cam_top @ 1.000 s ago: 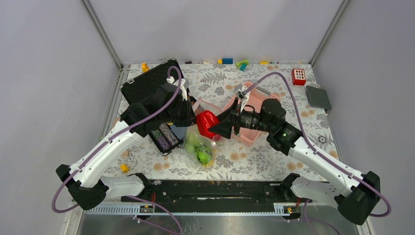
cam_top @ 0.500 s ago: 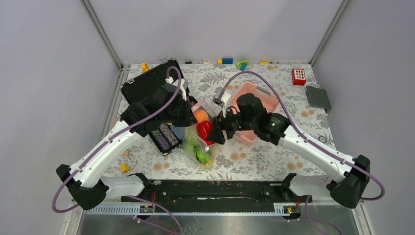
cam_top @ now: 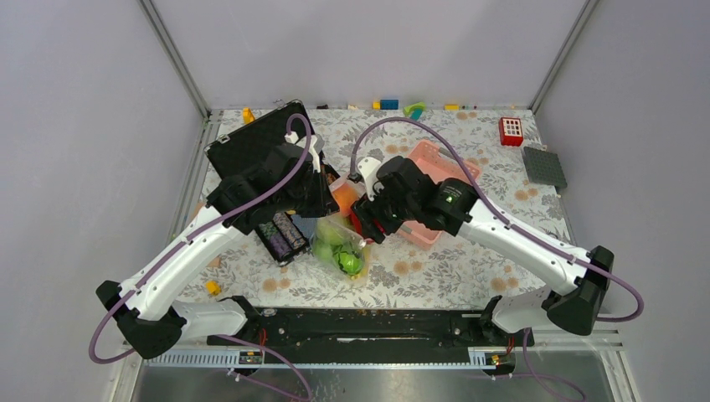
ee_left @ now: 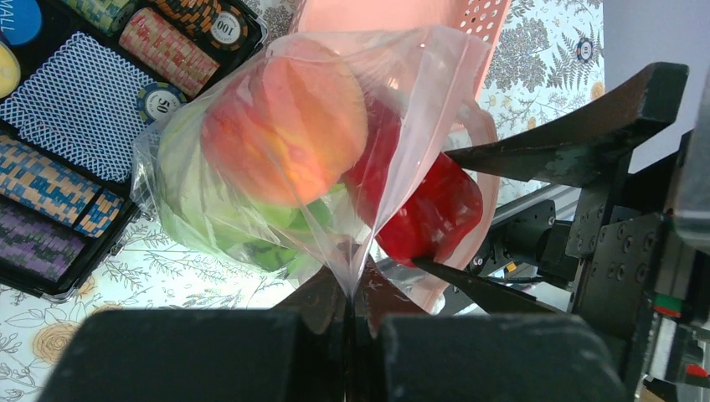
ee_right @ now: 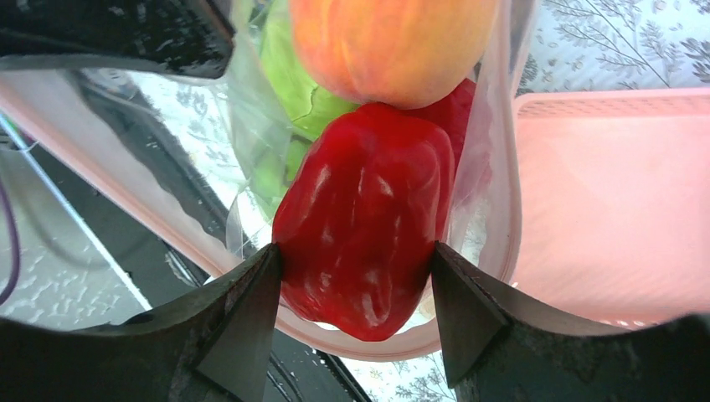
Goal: Place the food in the zip-top bag and seal the zipper
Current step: Place the fake vegetable in the zipper food storage bag.
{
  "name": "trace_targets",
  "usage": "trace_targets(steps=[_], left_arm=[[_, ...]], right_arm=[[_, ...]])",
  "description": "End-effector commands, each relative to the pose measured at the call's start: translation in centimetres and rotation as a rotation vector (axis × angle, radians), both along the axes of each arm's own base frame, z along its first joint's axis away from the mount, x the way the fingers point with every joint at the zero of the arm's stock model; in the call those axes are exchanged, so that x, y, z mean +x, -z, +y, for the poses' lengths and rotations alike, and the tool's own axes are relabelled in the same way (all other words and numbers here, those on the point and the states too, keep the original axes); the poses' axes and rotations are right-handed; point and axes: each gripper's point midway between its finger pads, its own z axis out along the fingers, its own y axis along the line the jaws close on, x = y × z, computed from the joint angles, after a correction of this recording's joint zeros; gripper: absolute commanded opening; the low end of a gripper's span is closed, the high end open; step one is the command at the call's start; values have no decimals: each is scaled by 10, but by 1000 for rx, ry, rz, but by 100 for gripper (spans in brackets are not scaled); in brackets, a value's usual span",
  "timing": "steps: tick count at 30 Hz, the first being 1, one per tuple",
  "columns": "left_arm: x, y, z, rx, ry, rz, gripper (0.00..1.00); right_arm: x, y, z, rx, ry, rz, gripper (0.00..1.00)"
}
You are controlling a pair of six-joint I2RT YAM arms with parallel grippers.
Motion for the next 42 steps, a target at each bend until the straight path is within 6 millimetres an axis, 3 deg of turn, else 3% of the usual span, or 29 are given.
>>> trace_targets(steps=[1,7,13,17,18,23,33,36,42], left_arm=[[5,-42,-6,-111,2,-109,0],[4,-41,-10,-137,19,-117,0],[3,-35,-16,-145,40,-102,0],[2,-32,-20,-161,55,-100,0],[1,-32,-21,-164,64,-98,0],[2,-31,-22,-160,74,-100,0],[2,-26,-23,-150,89,-106,0],[4,-26,-23,-147,85,-117,0],[5,-23,-28,-154,105,-120,0]], right_arm=[[20,20,-55,-293,171,-61,22],[27,10,-54,-292,208,-88,41],[9,-15,-19,-70,13,-103,63],[-16,-39,1,96,-183,-126,95],[-20,-44,4,123,-216,-133,99],[-24,-64,11,190,-295,-203,100],[-8,-112,10,339,-185,-360,100],[1,-121,-2,350,-98,-405,100],[37,-124,-34,279,161,-504,100]])
